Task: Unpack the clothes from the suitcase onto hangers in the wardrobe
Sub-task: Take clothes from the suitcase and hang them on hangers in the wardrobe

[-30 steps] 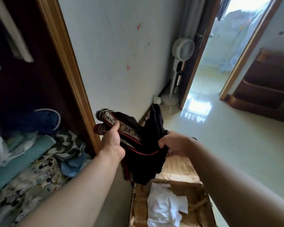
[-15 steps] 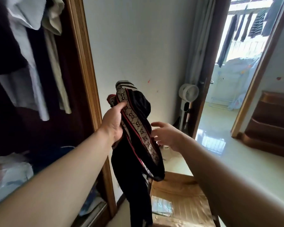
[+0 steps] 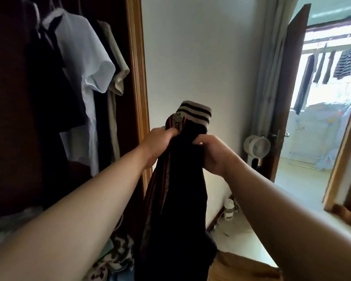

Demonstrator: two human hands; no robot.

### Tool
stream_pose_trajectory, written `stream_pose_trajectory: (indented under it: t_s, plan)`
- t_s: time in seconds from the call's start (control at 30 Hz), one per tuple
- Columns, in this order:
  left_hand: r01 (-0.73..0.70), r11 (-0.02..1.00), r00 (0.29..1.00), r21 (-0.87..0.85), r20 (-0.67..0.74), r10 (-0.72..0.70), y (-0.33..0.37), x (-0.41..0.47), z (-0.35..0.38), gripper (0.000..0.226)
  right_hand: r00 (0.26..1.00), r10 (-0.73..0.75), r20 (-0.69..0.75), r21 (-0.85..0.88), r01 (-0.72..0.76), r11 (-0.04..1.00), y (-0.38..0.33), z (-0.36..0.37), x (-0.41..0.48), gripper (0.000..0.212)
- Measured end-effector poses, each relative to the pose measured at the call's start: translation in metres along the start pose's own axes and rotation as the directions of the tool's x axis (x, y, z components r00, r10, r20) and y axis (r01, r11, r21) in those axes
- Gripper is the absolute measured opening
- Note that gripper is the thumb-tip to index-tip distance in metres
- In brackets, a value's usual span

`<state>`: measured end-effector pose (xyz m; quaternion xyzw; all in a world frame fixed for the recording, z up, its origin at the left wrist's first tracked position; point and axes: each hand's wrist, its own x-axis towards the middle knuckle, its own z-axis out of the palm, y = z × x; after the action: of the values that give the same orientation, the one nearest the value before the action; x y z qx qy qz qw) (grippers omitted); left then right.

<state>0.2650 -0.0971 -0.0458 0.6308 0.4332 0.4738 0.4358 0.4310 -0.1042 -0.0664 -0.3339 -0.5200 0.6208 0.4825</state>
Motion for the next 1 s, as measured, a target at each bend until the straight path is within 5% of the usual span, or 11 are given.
stream_pose_trajectory:
  t_s: [0.1, 0.27, 0.37, 0.43, 0.57, 0.8, 0.9, 1.0]
  plan:
    - [0.007, 1.000, 0.999, -0.006, -0.034, -0.007, 0.002, -0.005, -0.009, 0.027, 0.993, -0.073, -0.094, -0.064, 0.067, 0.996, -0.007, 0.013, 0.010, 0.032]
    - [0.016, 0.965, 0.990, -0.261, -0.132, -0.052, 0.007, -0.002, -0.037, 0.058, 0.961, -0.048, -0.271, -0.163, 0.003, 0.987, -0.006, 0.007, 0.022, 0.031]
    - [-0.047, 0.956, 0.969, -0.290, -0.244, -0.026, 0.011, 0.002, -0.061, 0.041, 0.953, 0.176, -0.245, -0.535, -0.285, 0.795, -0.003, 0.004, 0.019, 0.019]
    - [-0.078, 0.957, 0.954, -0.281, -0.299, -0.010, 0.014, 0.005, -0.072, 0.034, 0.919, 0.348, -0.187, -0.637, -0.383, 0.669, -0.006, 0.011, 0.014, 0.012]
    - [-0.089, 0.925, 0.975, -0.368, -0.220, 0.006, 0.024, 0.005, -0.077, 0.025, 0.955, 0.248, -0.164, -0.520, -0.298, 0.801, -0.010, 0.019, 0.031, 0.062]
    - [-0.068, 0.942, 0.997, -0.330, -0.046, 0.056, 0.041, 0.007, -0.075, 0.019, 0.990, 0.001, -0.140, -0.611, -0.087, 0.786, 0.000, 0.037, 0.058, 0.090]
    - [-0.040, 0.947, 0.999, -0.318, 0.016, 0.048, 0.047, 0.001, -0.075, 0.033, 0.997, 0.015, -0.079, -0.590, -0.059, 0.806, 0.000, 0.042, 0.058, 0.074]
    - [-0.034, 0.948, 0.998, -0.316, 0.046, 0.051, 0.057, -0.008, -0.078, 0.021, 0.991, 0.130, 0.028, -0.530, -0.096, 0.842, 0.004, 0.043, 0.057, 0.055]
